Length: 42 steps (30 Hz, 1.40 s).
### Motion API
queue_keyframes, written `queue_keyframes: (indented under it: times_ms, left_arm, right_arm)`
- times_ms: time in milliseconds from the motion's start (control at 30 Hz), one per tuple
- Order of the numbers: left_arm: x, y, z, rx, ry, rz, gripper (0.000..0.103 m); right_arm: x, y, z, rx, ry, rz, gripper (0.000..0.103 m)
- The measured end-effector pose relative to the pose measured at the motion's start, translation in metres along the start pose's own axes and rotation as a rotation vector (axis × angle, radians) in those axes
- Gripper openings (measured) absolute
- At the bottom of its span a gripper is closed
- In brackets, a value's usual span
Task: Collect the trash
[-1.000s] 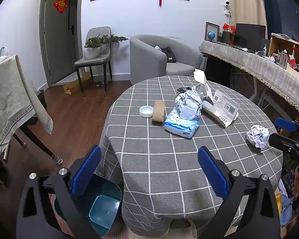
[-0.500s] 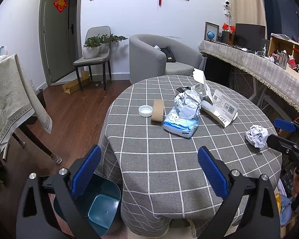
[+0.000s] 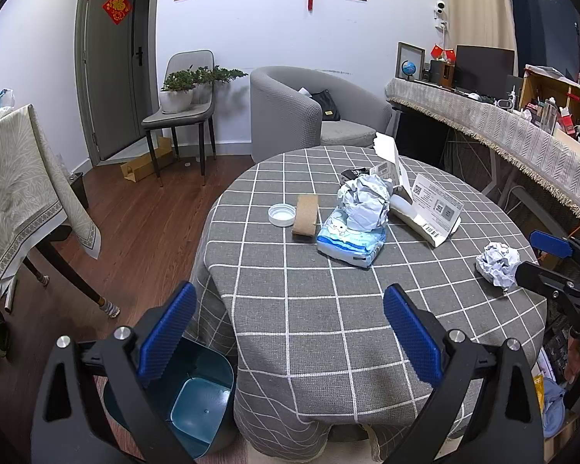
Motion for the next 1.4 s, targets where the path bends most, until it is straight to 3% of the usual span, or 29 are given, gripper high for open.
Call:
queue_keyframes:
  times_ms: [767, 1233, 1400]
  left_arm:
    - [0.001, 0.003, 0.003, -0.006, 0.005, 0.004, 0.099]
    - [0.010, 0.008, 0.016, -0.030, 0.015, 0.039, 0.094]
    - [0.016, 0.013, 0.025, -0.056, 0.011, 0.058, 0.090]
  right_arm:
    - [-0.001, 0.002, 0.001, -0.017, -0.007, -0.023, 0.100]
    - [-0.015, 0.027, 0.026, -0.100, -0.092, 0.003, 0.100]
    - [-0.019, 0.038, 0.038, -0.120, -0.131, 0.006, 0.080]
Point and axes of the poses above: each gripper's, at about its wrist camera, not at the fingertips, and z roughly the way its jaws point, y to its right, x to its top, the point moved 10 cm from there along z, roughly the way its jaws point, and after that the axes turned 2 degrees about z, right-handed, at the moved point
